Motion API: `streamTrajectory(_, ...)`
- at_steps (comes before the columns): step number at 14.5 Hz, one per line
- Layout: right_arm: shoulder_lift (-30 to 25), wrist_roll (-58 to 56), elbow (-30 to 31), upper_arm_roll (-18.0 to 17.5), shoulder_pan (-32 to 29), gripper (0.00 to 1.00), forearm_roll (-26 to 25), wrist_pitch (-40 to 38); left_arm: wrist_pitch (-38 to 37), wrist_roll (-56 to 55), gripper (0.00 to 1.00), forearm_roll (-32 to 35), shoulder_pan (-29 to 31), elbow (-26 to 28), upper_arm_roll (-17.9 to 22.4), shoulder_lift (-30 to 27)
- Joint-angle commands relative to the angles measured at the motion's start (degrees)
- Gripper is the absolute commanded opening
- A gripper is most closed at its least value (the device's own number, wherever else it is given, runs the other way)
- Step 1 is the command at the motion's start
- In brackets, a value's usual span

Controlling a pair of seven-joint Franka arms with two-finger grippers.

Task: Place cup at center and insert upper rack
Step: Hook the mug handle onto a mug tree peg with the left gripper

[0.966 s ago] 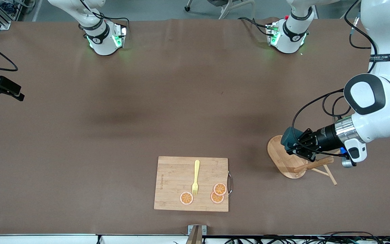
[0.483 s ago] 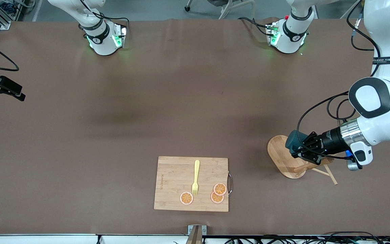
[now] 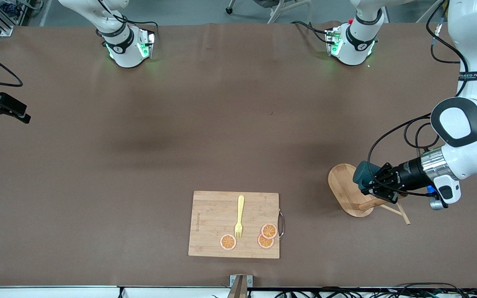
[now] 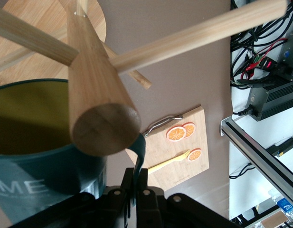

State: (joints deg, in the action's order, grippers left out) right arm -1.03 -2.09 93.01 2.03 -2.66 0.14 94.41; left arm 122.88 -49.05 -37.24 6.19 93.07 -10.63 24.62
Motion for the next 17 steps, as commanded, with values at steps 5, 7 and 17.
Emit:
streamTrajectory(5,-0.9,-0.2,0.4,0.3,0.1,1.0,-0.5,-0.4,-0.1,1.0,0.04,-0.7,0.4,-3.1,-0.2,2.3)
streamTrajectory(7,-0.9,0.2,0.3,0.4,0.1,1.0,-0.4,-0.2,-0.1,1.0,0.05,-0.7,0.4,-3.1,-0.2,2.4)
streamTrajectory(17,-0.8,-0.2,0.2,0.4,0.1,1.0,-0.4,-0.4,-0.1,0.6,1.0,0.0,-0.1,-5.4,-0.1,2.4)
